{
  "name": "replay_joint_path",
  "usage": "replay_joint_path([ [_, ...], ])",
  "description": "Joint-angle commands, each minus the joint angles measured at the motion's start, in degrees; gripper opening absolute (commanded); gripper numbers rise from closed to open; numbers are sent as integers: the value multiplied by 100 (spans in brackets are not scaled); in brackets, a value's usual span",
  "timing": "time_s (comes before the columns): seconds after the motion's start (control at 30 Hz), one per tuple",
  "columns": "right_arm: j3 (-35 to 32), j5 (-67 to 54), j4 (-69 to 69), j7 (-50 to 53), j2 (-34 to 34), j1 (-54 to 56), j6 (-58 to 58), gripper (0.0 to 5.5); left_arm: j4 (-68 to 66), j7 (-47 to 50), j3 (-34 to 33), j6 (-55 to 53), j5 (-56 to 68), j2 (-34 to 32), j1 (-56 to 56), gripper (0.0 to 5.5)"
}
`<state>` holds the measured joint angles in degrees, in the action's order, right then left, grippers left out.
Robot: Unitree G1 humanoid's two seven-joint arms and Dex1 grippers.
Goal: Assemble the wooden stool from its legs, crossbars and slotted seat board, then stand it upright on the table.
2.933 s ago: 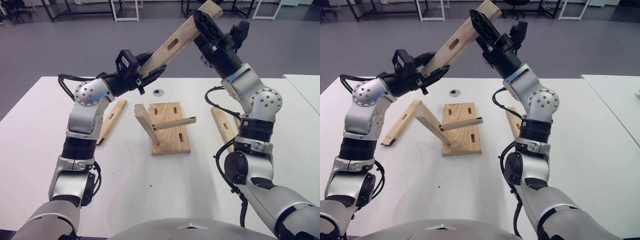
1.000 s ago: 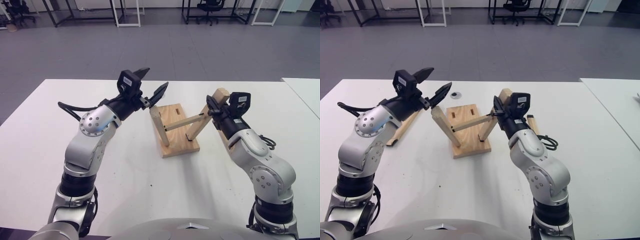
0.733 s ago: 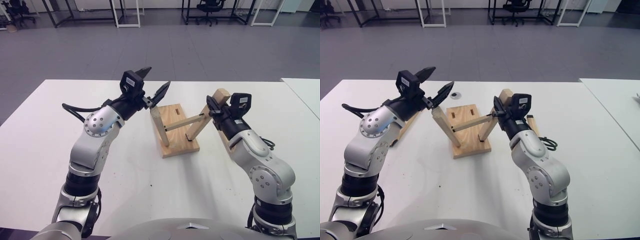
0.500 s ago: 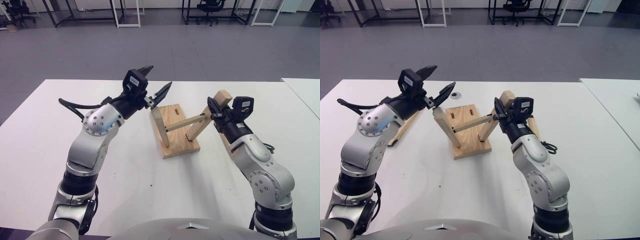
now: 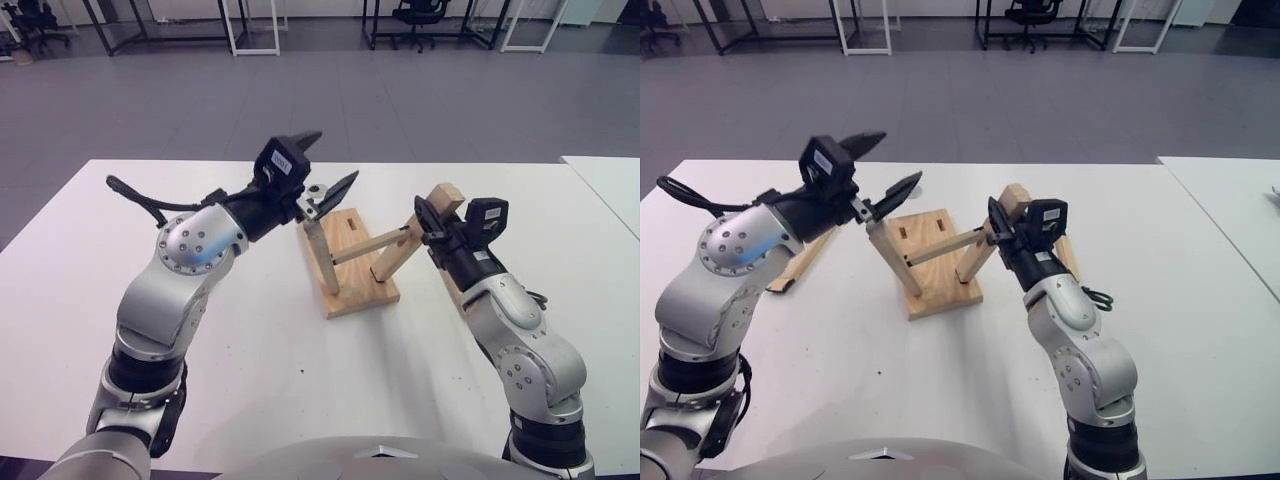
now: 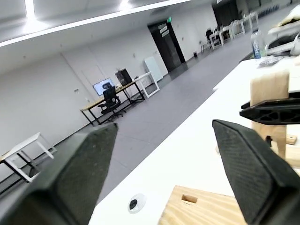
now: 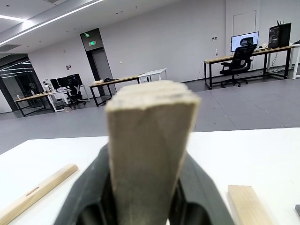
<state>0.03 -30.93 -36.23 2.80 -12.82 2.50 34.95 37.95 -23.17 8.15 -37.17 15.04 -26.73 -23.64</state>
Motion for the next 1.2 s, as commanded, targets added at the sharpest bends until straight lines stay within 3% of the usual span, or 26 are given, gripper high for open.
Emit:
replay_joint_path([
  [0.03,-163,-53,238,-118,-14,13,266,176,-196,17,353,140,-401,-118,309,369],
  [0.17,65,271,243,-341,-224,46,280,254,-326,-3,536,386,-698,-174,362,369],
  [0.47,725,999,617,-672,-649,-252,838,258,-517,31,455,484,-728,85,125,369],
  [0.63,940,580,752,-996,-589,-326,1699,258,-555,58,577,501,-814,203,48,369],
  [0.77,692,30,946,-1130,-397,-430,2343,258,-589,6,656,697,-1021,-1,428,369],
  [0.93,889,526,1531,-1167,-846,-669,2091,258,-676,-109,515,1042,-1209,-314,906,369],
  [1.2,462,449,1036,-1428,-620,-137,983,258,-906,105,385,1105,-1123,8,351,369],
])
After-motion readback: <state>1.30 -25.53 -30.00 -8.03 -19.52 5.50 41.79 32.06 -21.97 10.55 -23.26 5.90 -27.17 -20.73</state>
